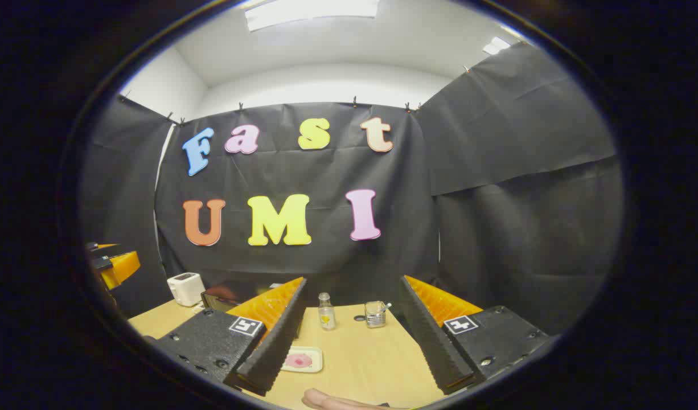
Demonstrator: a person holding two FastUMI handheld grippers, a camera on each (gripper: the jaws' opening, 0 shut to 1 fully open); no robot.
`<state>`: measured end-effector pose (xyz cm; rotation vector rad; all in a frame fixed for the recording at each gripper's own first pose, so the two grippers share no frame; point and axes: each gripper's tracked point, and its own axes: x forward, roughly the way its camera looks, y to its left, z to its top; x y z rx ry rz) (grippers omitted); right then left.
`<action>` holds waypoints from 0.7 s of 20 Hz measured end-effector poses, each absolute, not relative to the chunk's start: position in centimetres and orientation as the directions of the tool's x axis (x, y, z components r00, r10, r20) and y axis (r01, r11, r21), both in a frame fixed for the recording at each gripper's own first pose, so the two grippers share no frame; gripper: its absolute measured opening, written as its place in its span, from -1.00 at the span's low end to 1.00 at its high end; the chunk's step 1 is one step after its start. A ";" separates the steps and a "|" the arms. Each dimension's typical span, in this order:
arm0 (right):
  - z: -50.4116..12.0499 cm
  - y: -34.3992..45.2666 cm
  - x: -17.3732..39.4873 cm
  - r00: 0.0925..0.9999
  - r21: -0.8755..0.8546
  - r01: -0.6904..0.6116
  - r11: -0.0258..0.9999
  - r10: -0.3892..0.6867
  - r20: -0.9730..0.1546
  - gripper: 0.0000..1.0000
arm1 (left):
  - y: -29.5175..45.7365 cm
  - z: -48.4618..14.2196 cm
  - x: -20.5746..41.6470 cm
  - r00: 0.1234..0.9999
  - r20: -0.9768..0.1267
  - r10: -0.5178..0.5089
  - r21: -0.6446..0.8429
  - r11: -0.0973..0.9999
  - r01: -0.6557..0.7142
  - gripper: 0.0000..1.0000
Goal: Open the electric oven with the left hand, put the food in, and close the electric oven.
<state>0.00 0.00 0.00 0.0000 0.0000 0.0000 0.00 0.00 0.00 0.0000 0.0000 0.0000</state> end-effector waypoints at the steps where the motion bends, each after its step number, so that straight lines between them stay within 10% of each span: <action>1: 0.3 0.0 0.0 1.000 -0.002 0.000 1.000 0.000 0.009 0.92 | -0.1 0.1 0.0 1.000 0.002 -0.002 -0.008 1.000 0.002 0.91; 14: 0.0 1.3 0.4 0.998 0.002 -0.049 0.999 0.049 0.044 0.92 | 0.8 -1.1 1.6 1.000 0.008 0.027 0.014 1.000 -0.027 0.92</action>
